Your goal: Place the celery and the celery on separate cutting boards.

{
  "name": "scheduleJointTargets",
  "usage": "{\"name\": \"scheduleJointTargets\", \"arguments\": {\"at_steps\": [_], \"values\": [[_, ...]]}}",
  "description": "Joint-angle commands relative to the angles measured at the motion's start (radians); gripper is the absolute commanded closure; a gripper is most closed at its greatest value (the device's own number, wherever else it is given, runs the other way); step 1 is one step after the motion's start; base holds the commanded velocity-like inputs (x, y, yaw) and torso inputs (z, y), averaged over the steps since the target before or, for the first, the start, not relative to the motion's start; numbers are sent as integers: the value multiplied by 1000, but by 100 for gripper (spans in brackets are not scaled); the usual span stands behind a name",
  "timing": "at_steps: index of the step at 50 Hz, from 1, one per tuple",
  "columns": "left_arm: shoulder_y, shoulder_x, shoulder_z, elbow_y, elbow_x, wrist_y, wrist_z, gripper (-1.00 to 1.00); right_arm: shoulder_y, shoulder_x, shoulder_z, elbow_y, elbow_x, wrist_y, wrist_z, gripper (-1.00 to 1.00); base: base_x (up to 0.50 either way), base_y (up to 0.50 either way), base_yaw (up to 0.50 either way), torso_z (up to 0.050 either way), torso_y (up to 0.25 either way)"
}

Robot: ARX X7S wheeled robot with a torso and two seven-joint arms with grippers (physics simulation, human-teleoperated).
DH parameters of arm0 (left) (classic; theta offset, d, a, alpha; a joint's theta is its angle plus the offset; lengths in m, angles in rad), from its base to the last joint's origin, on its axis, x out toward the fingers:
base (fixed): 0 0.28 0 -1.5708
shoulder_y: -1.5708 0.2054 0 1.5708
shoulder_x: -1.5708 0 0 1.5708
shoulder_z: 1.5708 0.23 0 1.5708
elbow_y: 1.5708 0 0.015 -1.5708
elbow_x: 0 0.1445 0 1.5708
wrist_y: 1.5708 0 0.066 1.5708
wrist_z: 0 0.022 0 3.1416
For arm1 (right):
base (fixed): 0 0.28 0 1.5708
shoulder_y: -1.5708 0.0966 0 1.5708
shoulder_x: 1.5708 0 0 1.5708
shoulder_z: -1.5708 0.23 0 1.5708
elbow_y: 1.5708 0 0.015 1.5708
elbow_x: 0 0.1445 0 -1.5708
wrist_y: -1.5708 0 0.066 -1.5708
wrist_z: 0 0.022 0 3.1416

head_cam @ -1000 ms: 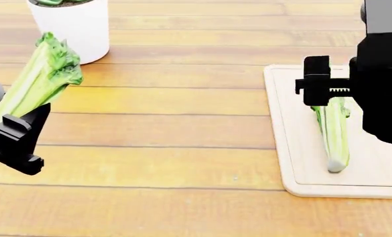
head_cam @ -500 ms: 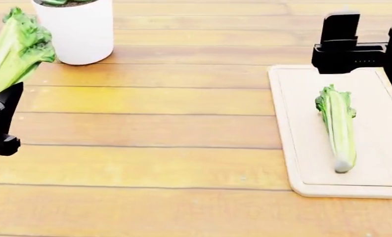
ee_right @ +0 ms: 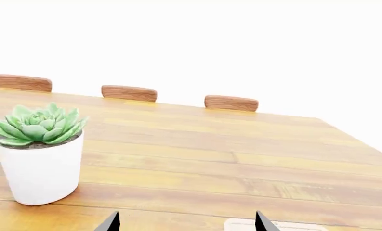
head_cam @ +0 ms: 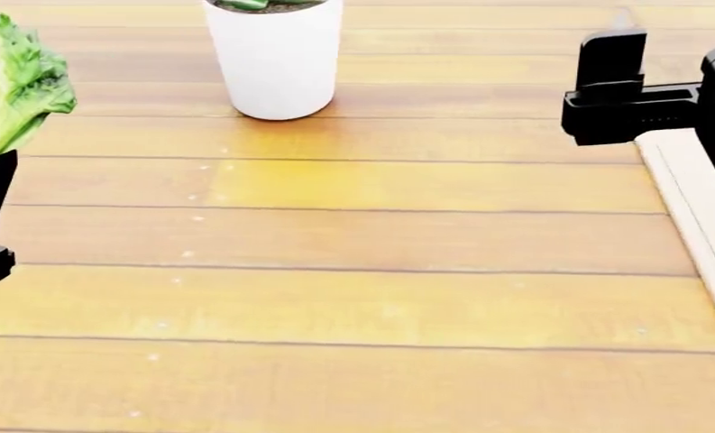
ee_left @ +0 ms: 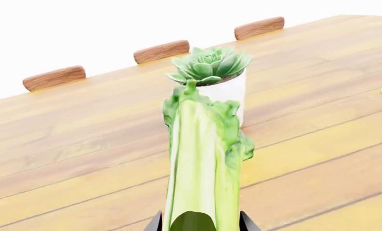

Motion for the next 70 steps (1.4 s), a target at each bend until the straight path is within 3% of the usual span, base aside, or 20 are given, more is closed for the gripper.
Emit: {"name": "scheduleJointTargets", "arguments": {"at_steps": [1, 70], "values": [[23, -18, -30, 4, -13, 37, 17, 100, 2, -9, 6, -7, -12, 8, -15, -100, 0, 500, 0, 0, 0], [17, -45, -6, 1, -43, 69, -1, 100, 3, -12, 13, 2, 17, 23, 11, -100, 0, 500, 0, 0, 0]]}}
